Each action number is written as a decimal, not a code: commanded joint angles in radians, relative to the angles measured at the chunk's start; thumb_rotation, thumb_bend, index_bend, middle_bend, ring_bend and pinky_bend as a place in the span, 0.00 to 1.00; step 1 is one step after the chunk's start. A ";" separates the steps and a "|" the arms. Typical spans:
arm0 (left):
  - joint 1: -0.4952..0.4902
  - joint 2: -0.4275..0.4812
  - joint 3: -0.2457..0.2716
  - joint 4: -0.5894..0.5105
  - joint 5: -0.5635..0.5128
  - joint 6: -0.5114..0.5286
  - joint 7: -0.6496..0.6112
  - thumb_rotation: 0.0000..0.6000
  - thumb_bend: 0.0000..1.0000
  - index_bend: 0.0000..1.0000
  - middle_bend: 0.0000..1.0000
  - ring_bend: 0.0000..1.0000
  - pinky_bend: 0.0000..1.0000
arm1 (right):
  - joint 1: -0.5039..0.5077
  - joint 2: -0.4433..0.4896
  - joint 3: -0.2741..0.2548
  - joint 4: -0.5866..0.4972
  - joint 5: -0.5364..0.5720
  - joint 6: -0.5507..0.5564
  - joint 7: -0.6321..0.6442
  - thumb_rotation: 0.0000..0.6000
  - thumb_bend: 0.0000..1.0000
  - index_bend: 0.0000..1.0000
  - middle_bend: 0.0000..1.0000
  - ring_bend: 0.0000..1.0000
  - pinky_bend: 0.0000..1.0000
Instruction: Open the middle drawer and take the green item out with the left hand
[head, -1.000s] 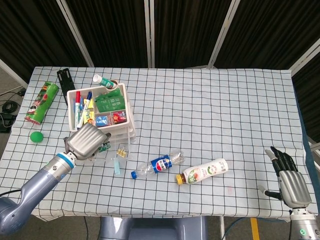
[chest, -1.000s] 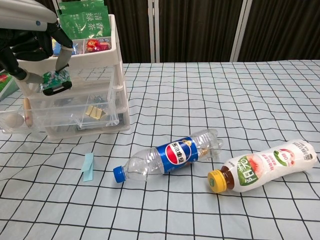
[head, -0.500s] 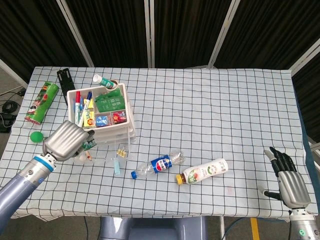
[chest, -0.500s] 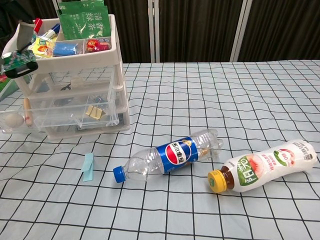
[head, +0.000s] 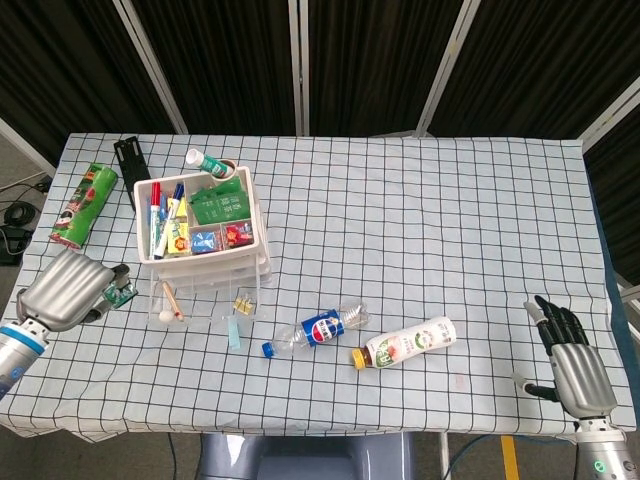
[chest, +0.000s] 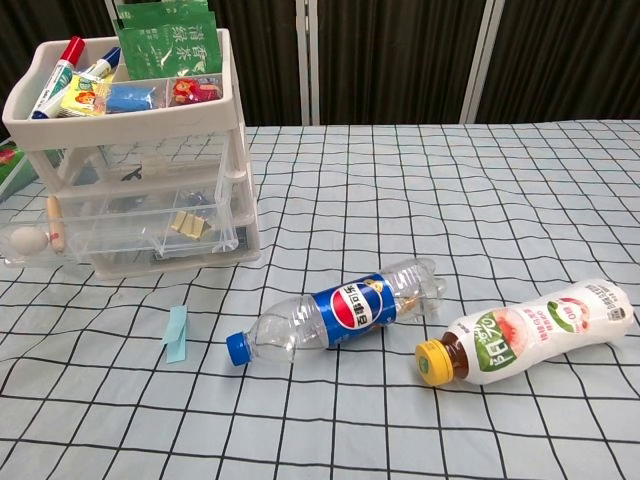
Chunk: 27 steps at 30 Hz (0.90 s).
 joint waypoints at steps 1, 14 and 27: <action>0.040 -0.022 0.021 0.052 0.038 0.007 -0.042 1.00 0.37 0.51 0.82 0.74 0.72 | 0.000 -0.001 -0.001 0.000 -0.001 -0.001 -0.003 1.00 0.04 0.00 0.00 0.00 0.00; 0.115 -0.222 0.038 0.245 0.048 -0.013 -0.063 1.00 0.37 0.52 0.82 0.74 0.72 | 0.001 -0.003 -0.001 0.001 0.002 -0.003 -0.005 1.00 0.04 0.00 0.00 0.00 0.00; 0.141 -0.408 0.023 0.380 -0.032 -0.057 -0.007 1.00 0.37 0.51 0.82 0.74 0.72 | 0.000 0.001 0.000 -0.001 0.003 -0.001 0.004 1.00 0.04 0.00 0.00 0.00 0.00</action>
